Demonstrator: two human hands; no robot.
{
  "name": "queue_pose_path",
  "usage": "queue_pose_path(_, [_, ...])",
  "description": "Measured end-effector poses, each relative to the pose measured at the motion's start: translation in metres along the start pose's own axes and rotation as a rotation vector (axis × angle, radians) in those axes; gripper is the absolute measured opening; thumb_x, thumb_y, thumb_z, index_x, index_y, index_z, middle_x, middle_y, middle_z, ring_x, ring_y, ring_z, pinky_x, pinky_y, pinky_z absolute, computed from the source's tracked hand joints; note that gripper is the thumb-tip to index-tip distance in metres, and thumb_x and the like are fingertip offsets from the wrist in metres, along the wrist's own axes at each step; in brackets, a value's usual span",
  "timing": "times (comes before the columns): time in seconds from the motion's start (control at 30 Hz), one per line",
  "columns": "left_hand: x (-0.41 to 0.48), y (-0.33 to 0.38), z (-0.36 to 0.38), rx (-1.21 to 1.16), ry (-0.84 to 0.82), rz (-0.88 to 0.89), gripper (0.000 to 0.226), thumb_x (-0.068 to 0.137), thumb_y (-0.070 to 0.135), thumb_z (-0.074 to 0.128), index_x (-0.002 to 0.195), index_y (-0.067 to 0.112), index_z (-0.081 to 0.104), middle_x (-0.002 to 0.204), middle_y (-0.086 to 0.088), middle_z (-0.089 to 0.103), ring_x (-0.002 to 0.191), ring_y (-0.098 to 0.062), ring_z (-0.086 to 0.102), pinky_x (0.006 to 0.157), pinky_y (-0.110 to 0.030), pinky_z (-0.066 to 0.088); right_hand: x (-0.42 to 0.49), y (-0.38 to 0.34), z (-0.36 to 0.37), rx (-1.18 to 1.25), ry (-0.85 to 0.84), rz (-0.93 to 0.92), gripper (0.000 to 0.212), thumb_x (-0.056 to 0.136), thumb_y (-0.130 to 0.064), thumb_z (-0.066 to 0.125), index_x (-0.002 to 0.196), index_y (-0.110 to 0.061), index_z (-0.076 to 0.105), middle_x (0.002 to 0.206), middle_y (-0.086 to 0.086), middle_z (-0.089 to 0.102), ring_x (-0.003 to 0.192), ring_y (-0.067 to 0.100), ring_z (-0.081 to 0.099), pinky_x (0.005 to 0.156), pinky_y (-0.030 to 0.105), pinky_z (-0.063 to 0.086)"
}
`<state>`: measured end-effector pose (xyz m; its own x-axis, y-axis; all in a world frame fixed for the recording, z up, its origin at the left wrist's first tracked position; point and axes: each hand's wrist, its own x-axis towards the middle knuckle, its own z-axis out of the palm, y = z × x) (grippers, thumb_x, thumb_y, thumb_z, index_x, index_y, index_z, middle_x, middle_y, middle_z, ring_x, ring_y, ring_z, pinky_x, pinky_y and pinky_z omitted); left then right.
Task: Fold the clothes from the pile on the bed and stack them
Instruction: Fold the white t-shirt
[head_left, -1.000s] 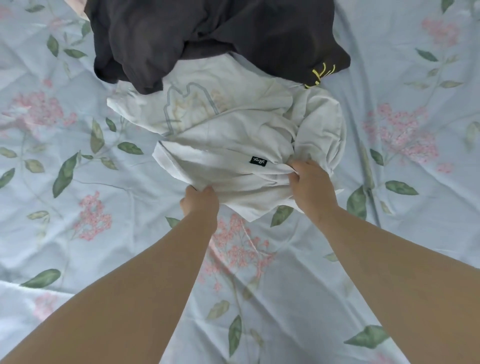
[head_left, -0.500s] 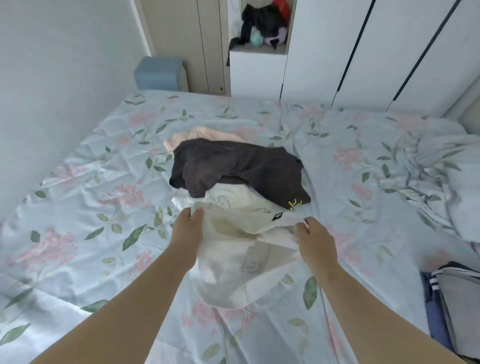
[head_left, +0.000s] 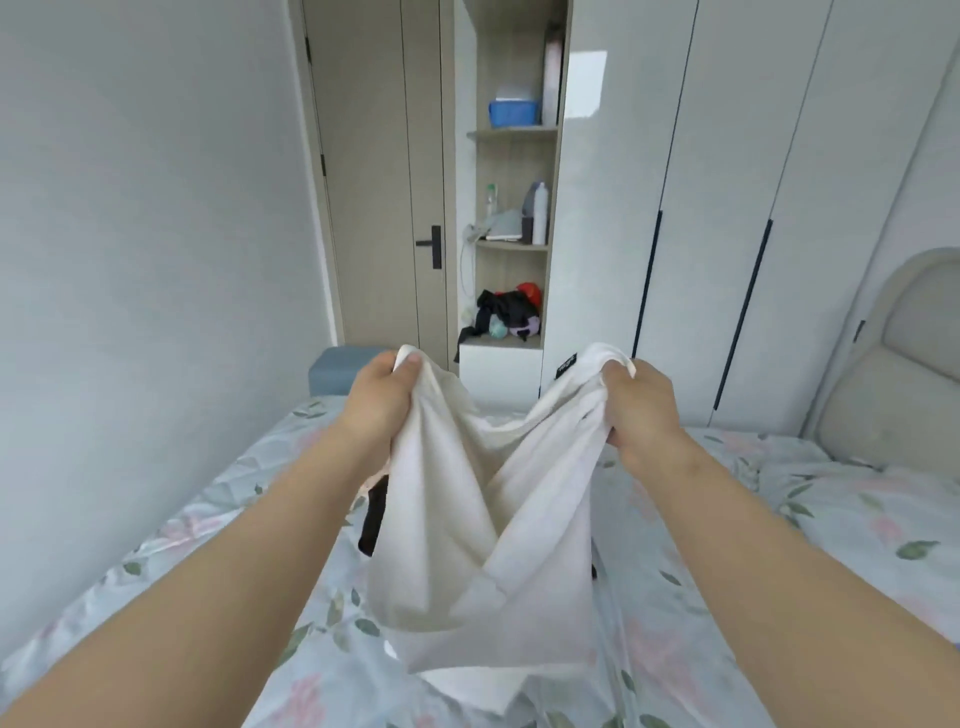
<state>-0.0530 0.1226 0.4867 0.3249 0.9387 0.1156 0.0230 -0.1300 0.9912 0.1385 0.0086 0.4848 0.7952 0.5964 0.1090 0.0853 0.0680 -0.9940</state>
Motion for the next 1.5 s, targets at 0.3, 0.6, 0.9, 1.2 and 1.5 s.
queue_pose_path(0.3, [-0.046, 0.036, 0.051, 0.006, -0.329, -0.002, 0.019, 0.101, 0.025, 0.042, 0.089, 0.021, 0.056, 0.094, -0.006, 0.058, 0.085, -0.02, 0.053, 0.076, -0.029, 0.041, -0.039, -0.059, -0.031, 0.253, -0.124, -0.008, 0.02, 0.096, -0.005, 0.037, 0.082, -0.01, 0.05, 0.072, 0.008, 0.054, 0.056, 0.016, 0.054, 0.053, 0.027, 0.05])
queue_pose_path(0.6, [-0.067, 0.025, 0.096, 0.034, -0.526, -0.002, 0.017, 0.09, 0.013, 0.062, 0.107, 0.011, 0.062, 0.101, -0.01, 0.067, 0.091, -0.024, 0.065, 0.087, -0.039, 0.052, -0.044, -0.062, -0.042, 0.143, -0.241, -0.044, 0.019, 0.096, -0.006, 0.041, 0.082, -0.01, 0.053, 0.07, 0.006, 0.054, 0.049, 0.012, 0.047, 0.059, 0.028, 0.052])
queue_pose_path(0.9, [-0.04, 0.049, 0.1, -0.43, -0.336, -0.192, 0.013, 0.095, 0.007, 0.053, 0.084, 0.009, 0.059, 0.078, -0.009, 0.064, 0.058, -0.016, 0.063, 0.054, -0.026, 0.055, -0.044, 0.016, -0.054, -0.134, -0.472, -0.06, 0.064, 0.071, -0.031, 0.079, 0.127, -0.02, 0.048, 0.118, -0.003, 0.059, 0.103, 0.011, 0.061, 0.084, 0.024, 0.048])
queue_pose_path(1.2, [0.004, 0.07, 0.04, -0.624, -0.099, -0.19, 0.003, 0.095, 0.008, 0.055, 0.095, 0.008, 0.058, 0.083, -0.006, 0.063, 0.071, -0.015, 0.061, 0.054, -0.026, 0.056, -0.025, 0.03, -0.03, -0.293, -0.259, -0.164, 0.02, 0.097, -0.014, 0.049, 0.076, -0.014, 0.051, 0.075, 0.001, 0.052, 0.072, 0.017, 0.048, 0.066, 0.027, 0.038])
queue_pose_path(1.5, [0.003, 0.012, 0.029, 0.235, -0.261, 0.04, 0.081, 0.08, 0.033, 0.073, 0.144, 0.023, 0.023, 0.14, 0.0, 0.037, 0.127, -0.023, 0.04, 0.102, -0.036, 0.038, -0.021, -0.021, 0.005, -0.122, -0.287, -0.271, 0.023, 0.096, -0.01, 0.046, 0.077, -0.019, 0.054, 0.075, -0.001, 0.05, 0.068, 0.012, 0.044, 0.059, 0.021, 0.035])
